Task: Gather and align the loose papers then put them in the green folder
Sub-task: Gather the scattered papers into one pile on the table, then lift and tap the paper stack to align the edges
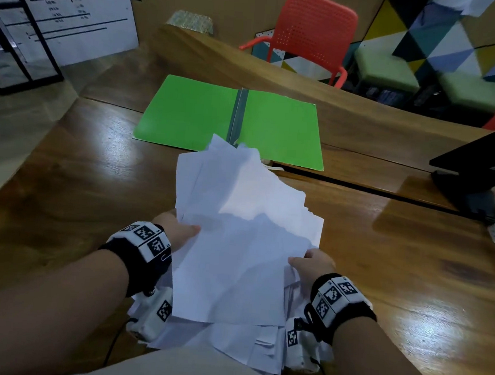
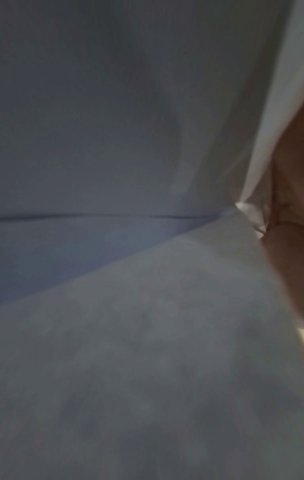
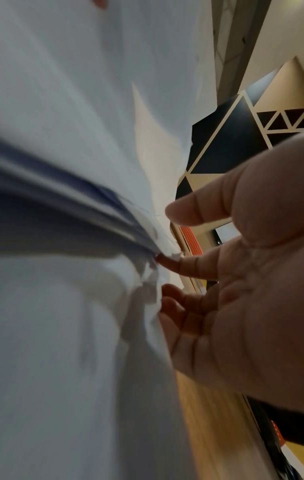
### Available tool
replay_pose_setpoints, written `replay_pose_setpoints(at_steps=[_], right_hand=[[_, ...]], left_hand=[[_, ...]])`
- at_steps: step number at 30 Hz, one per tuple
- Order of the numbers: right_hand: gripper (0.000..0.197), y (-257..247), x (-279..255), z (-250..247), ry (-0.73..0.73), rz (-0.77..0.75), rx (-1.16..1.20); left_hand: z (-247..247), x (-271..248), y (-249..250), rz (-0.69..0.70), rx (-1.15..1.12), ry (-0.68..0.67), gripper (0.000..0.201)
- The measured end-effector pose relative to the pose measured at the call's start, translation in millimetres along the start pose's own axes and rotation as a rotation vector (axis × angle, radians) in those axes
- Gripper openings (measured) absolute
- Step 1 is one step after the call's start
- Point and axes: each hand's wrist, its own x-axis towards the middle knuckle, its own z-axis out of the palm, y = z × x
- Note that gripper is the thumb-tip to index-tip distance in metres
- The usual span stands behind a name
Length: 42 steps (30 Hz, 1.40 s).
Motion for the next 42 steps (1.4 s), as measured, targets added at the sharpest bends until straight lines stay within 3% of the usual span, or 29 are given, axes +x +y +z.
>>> replay_pose_setpoints(at_steps=[3,6,8,13,15,17,19,21,23,25,26,28,30,32,34,38,40,42], right_hand=[[0.013,0,-4,-9,0.037,-0.005,0.042],[0.050,3,-6,-16,0.071,0.061,0.055],[0.058,2,-5,-19,0.056,0.068,0.028],[0.035,1,-2,-26,0.024,0.067,0.019],[0.024,4,-1,-26,0.018,0.066,0.023],[0.023,5,-2,-25,0.008,0.047,0.030],[0.033,5,-3,-24,0.001,0.051,0.074],[0.047,10,-1,-28,-0.003,0.042,0.123],[0.064,19,2,-32,0.003,-0.013,0.178],[0.080,27,1,-34,0.005,-0.053,0.414],[0.077,28,-5,-37,-0.027,-0.048,0.577],[0.070,30,-12,-39,-0.231,-0.044,0.766],[0.076,22,-22,-34,-0.376,-0.023,0.743],[0.054,7,-23,-25,-0.288,-0.016,0.599],[0.039,-8,-26,-21,-0.128,-0.006,0.504],[0.023,-30,-36,-41,-0.008,-0.099,0.606],[0.022,-46,-50,-60,0.083,-0.206,0.701],[0.025,-67,-71,-75,0.161,-0.353,0.735]], left_hand=[[-3,1,1,0.019,-0.053,-0.063,0.041],[-3,2,-3,0.041,-0.082,-0.125,0.039],[3,2,-5,0.065,-0.095,-0.129,0.046],[13,9,-11,-0.070,-0.244,0.056,0.091],[15,11,-15,-0.122,-0.281,-0.089,0.090],[19,8,-14,-0.096,-0.233,-0.214,0.068],[22,0,-10,-0.047,-0.126,-0.202,0.049],[20,-3,-8,0.047,-0.159,-0.217,0.042],[10,-9,-10,0.144,-0.395,-0.324,0.053],[-2,-9,-16,0.191,-0.613,-0.414,0.073],[-6,-7,-18,0.215,-0.662,-0.447,0.075],[-11,-6,-16,0.193,-0.682,-0.560,0.068],[-6,-7,-10,0.133,-0.594,-0.618,0.070],[4,-11,0,0.122,-0.413,-0.502,0.068],[10,-20,13,0.139,-0.269,-0.334,0.046],[0,-31,40,0.266,-0.381,-0.229,0.029],[-14,-45,58,0.375,-0.420,-0.097,0.013],[-25,-61,79,0.512,-0.395,0.048,0.014]])
